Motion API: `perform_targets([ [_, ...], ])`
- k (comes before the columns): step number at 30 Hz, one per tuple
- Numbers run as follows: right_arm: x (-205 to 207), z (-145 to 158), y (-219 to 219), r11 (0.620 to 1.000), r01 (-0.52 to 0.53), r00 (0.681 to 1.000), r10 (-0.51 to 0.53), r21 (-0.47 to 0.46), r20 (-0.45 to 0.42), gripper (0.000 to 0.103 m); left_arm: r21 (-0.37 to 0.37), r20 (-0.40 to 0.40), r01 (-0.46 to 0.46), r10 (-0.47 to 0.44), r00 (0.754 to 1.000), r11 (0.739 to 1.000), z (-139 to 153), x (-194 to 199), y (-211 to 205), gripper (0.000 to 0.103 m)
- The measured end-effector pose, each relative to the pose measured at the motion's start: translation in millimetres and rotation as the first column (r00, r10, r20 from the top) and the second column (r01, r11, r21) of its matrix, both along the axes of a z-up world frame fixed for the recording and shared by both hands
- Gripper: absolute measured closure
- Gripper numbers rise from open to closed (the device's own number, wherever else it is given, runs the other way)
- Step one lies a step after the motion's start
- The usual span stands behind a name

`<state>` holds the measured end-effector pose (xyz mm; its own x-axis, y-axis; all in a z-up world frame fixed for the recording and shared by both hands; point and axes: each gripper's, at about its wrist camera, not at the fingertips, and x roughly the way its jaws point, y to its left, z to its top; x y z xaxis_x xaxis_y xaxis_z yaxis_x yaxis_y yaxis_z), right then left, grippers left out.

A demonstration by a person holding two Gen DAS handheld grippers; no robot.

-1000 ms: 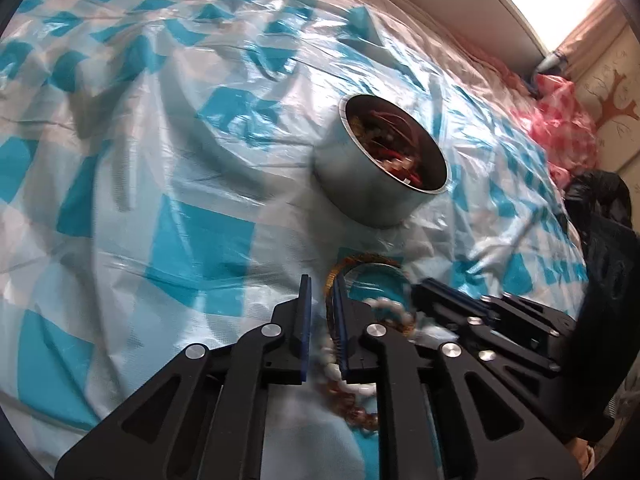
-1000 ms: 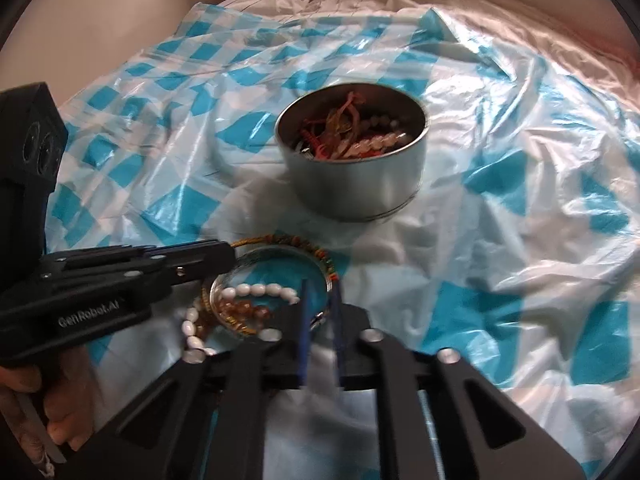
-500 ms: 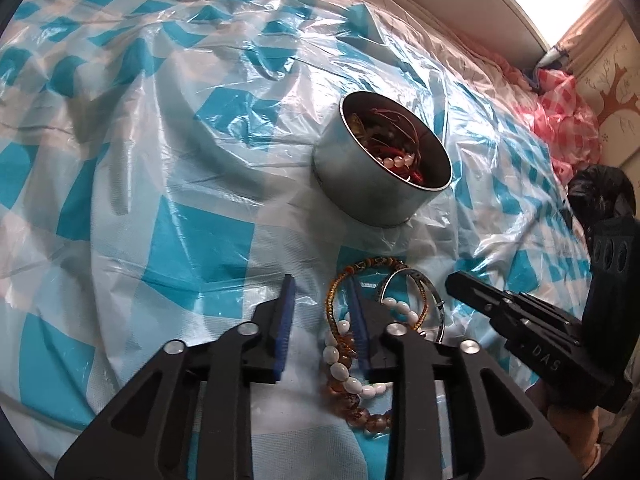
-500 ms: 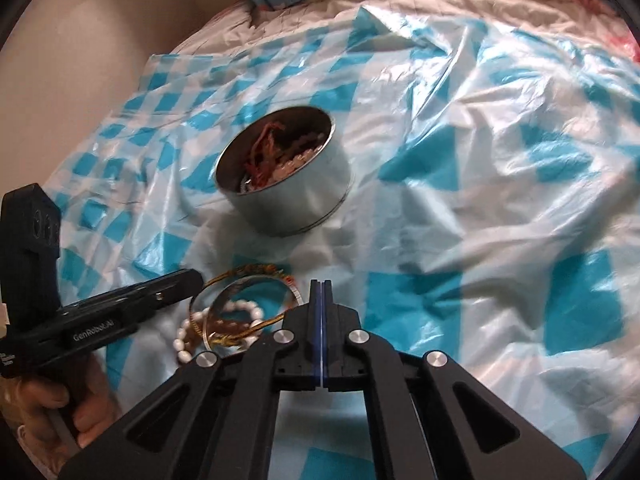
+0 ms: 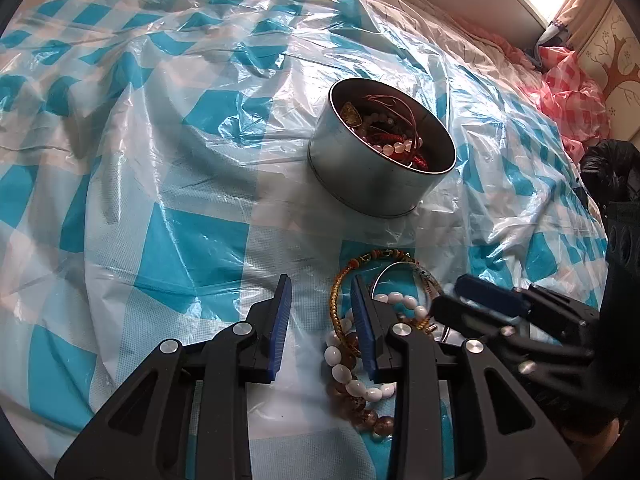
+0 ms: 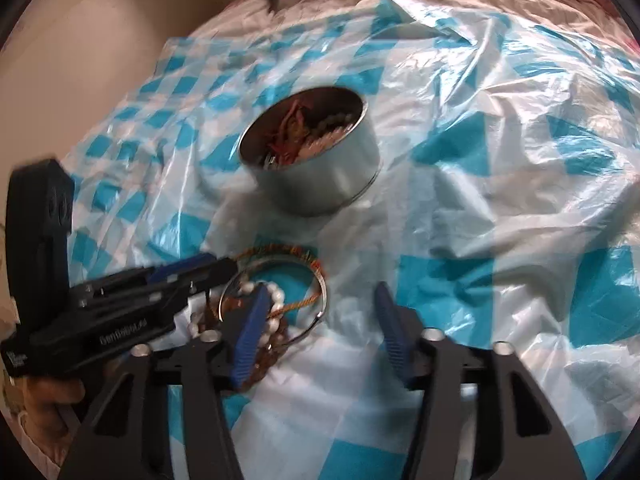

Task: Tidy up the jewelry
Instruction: 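Grasp the multicolour bead bracelet with the left gripper while the right grasps the silver bangle, then lift the bead bracelet with the left gripper while the right lifts the silver bangle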

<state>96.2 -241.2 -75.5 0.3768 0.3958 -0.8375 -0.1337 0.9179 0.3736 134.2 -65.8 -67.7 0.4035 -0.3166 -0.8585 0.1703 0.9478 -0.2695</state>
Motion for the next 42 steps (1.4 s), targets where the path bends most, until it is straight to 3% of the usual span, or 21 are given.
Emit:
perform_targets([
  [2,-1,-2,10,0.998,-0.036,0.999,0.036,-0.052,-0.001,0.068,0.002,0.002,0.001,-0.001,1.0,1.0,0,0,0,0.074],
  [4,0,-6,13,0.997,-0.047,0.999,0.046,-0.068,-0.012,0.085,0.009,0.005,0.006,-0.007,1.0,1.0,0,0,-1,0.074],
  [5,0,-7,12,0.996,-0.053,0.999,0.052,-0.07,-0.014,0.092,0.018,0.009,0.012,-0.012,1.0,1.0,0,-1,-2,0.079],
  [7,-2,-6,10,0.997,-0.054,0.999,0.054,-0.063,-0.004,0.096,0.036,0.012,0.027,-0.027,1.0,0.999,0,-2,-4,0.094],
  [8,-3,-3,8,0.997,-0.044,0.999,0.044,-0.071,0.009,0.098,0.054,0.021,0.031,-0.032,0.999,0.998,1,-3,-6,0.096],
  [15,-9,9,-14,0.967,0.106,0.993,-0.092,-0.231,0.073,0.098,0.033,0.062,0.0,-0.002,0.998,0.999,10,-3,2,0.099],
  [17,-6,7,-17,0.969,0.111,0.993,-0.101,-0.22,0.056,0.097,0.035,0.055,-0.007,0.005,0.998,0.999,9,-1,3,0.099],
  [19,-5,5,-18,0.969,0.111,0.994,-0.102,-0.222,0.049,0.09,0.037,0.053,-0.01,0.008,0.999,0.999,9,-1,3,0.099],
  [20,-4,5,-17,0.969,0.111,0.994,-0.102,-0.222,0.05,0.079,0.039,0.053,-0.013,0.01,0.999,0.999,8,-1,3,0.099],
  [21,-4,6,-17,0.969,0.111,0.993,-0.102,-0.221,0.055,0.075,0.04,0.051,-0.013,0.011,0.999,0.999,7,0,3,0.098],
  [27,-1,-3,-12,0.972,0.084,0.996,-0.079,-0.218,0.031,0.075,0.071,0.043,0.01,-0.013,0.999,0.997,1,2,-7,0.083],
  [29,0,-6,-11,0.971,0.072,0.997,-0.067,-0.229,0.029,0.078,0.114,0.048,0.038,-0.044,0.998,0.993,0,1,-15,0.087],
  [30,0,-6,-9,0.97,0.066,0.998,-0.06,-0.234,0.03,0.085,0.132,0.056,0.05,-0.058,0.997,0.99,1,0,-18,0.095],
  [32,0,-6,-9,0.969,0.061,0.998,-0.056,-0.241,0.028,0.096,0.155,0.077,0.068,-0.08,0.994,0.986,5,-4,-22,0.1],
  [37,-3,5,-16,0.961,0.114,0.992,-0.097,-0.252,0.077,0.097,0.146,0.138,-0.017,-0.003,0.99,0.989,18,-6,-5,0.1],
  [42,-1,4,-23,0.96,0.146,0.989,-0.134,-0.241,0.067,0.096,0.129,0.109,-0.046,0.032,0.994,0.991,15,-1,4,0.1],
])
